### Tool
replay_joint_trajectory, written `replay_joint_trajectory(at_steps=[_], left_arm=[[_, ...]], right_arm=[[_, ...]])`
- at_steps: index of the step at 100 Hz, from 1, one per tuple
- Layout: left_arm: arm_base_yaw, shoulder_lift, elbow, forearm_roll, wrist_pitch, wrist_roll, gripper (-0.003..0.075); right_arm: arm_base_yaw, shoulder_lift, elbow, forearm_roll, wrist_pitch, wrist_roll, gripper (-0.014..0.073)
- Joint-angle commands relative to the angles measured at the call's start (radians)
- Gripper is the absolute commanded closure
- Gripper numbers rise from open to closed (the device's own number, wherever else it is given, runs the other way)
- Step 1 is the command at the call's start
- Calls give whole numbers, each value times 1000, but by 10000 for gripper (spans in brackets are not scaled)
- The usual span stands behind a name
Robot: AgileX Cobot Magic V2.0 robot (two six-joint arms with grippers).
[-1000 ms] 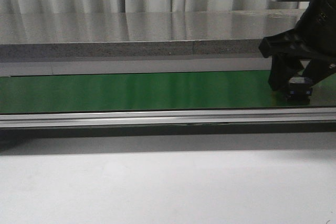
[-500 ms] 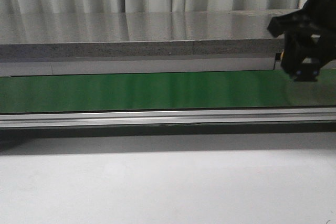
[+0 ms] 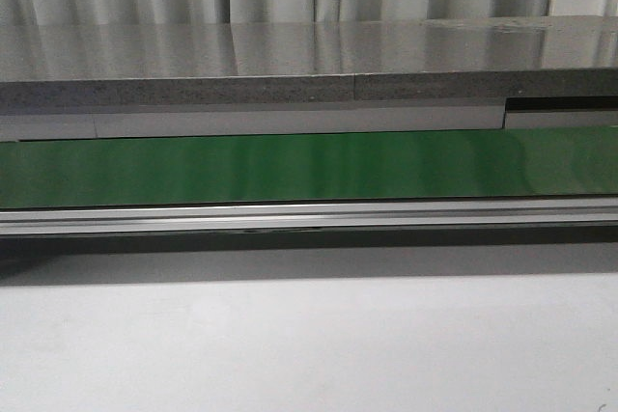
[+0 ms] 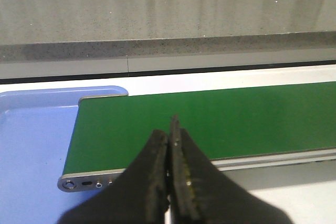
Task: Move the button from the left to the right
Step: 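Carry the switch with the right gripper over the green tray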
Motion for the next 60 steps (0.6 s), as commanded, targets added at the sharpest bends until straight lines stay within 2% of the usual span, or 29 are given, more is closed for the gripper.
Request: replay_joint_trajectory(at_steps=[1, 19, 60], left_arm=[[1, 8, -28, -6, -84, -10, 741], [1, 8, -28, -6, -84, -10, 741], [1, 8, -28, -6, -84, -10, 741]], right_arm=[[-57, -3, -36, -19, -59, -40, 377], [-124, 78, -36, -19, -65, -72, 377], [-127, 197, -36, 20, -86, -77, 377]])
